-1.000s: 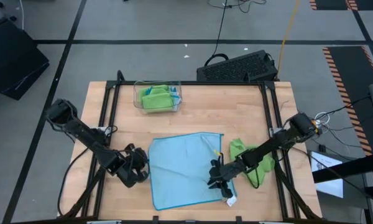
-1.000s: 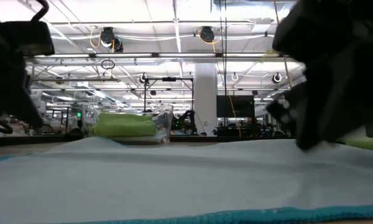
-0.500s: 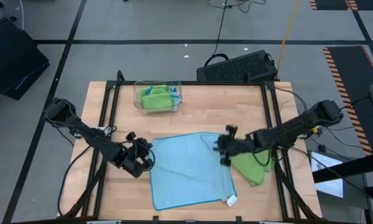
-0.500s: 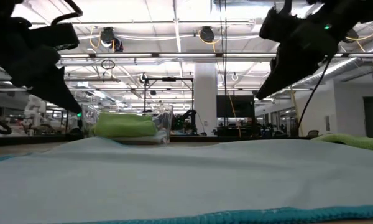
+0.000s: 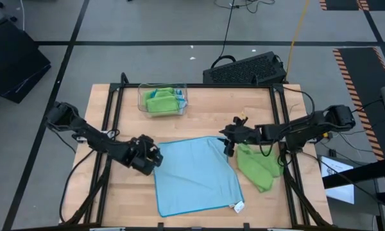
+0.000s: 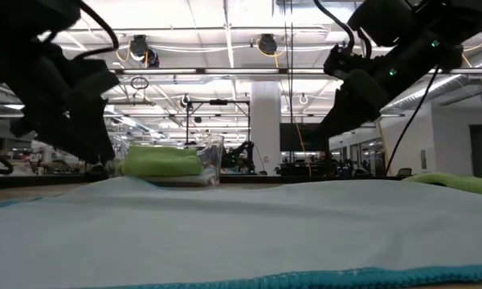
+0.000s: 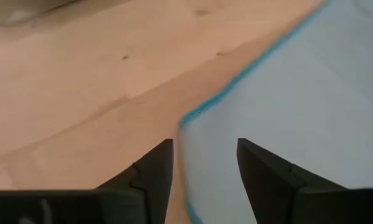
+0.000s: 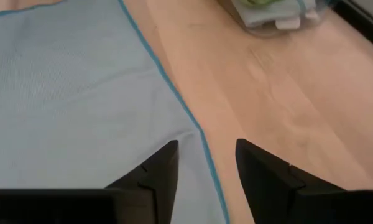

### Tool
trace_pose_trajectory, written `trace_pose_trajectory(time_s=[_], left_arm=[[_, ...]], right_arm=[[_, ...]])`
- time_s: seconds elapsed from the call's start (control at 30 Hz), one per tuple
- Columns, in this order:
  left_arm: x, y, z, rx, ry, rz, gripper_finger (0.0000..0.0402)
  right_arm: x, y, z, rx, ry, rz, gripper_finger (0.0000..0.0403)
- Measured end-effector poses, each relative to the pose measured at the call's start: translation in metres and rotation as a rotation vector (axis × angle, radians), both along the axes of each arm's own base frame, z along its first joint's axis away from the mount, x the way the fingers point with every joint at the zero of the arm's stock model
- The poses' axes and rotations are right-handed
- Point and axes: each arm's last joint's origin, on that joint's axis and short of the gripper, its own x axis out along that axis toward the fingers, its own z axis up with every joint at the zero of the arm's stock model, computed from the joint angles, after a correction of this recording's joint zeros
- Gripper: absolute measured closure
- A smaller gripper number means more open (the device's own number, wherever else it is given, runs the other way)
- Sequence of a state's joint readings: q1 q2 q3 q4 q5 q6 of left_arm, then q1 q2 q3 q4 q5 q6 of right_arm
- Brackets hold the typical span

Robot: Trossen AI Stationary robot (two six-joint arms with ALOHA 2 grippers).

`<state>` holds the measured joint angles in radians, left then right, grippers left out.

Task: Fold microfiber towels
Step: Fold the blue microfiber cloth

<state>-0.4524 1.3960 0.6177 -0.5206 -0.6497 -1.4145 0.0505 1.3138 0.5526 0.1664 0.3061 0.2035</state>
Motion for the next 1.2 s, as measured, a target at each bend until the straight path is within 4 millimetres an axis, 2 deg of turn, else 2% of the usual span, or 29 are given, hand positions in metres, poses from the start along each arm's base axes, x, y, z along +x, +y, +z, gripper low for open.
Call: trace_pose_trajectory(time_s=[0.1,0.3,0.43,0.53,0.77,0.87,0.97,1.07,1.2], left_arm=[[0.0,0.007,-0.009,-0.046,0.041,0.053,0.0234],[-0.007,0.023,-0.031,-0.048,0.158,0.111,0.0286],[-0.007,0.026,-0.033,-0.068,0.176,0.123,0.0306],[-0.005,0.026,-0.026,-0.076,0.18,0.066,0.0308],[0.008,0.024,0.018,0.052,0.089,-0.22,0.0306],[0.011,0.031,0.033,0.073,0.016,-0.249,0.0281],[0.015,0.044,0.033,-0.031,-0.024,-0.163,0.0237],[0.02,0.048,0.023,-0.153,-0.019,-0.07,0.0185],[0.023,0.053,0.004,-0.214,0.024,0.106,0.0127]], right_arm=[[-0.002,0.0,-0.003,-0.021,-0.021,0.023,0.0253],[-0.009,0.002,-0.013,0.004,0.016,0.066,0.0254],[-0.015,0.003,-0.021,0.018,0.037,0.059,0.0254],[-0.02,0.003,-0.027,0.024,0.048,0.054,0.0254],[-0.022,0.003,-0.03,0.02,0.03,0.061,0.0254],[-0.022,0.003,-0.029,0.002,0.032,0.086,0.0254],[-0.022,0.003,-0.029,-0.001,0.036,0.107,0.0255],[-0.022,0.003,-0.029,0.007,0.032,0.104,0.0255],[-0.022,0.005,-0.03,0.039,0.039,0.147,0.0255]])
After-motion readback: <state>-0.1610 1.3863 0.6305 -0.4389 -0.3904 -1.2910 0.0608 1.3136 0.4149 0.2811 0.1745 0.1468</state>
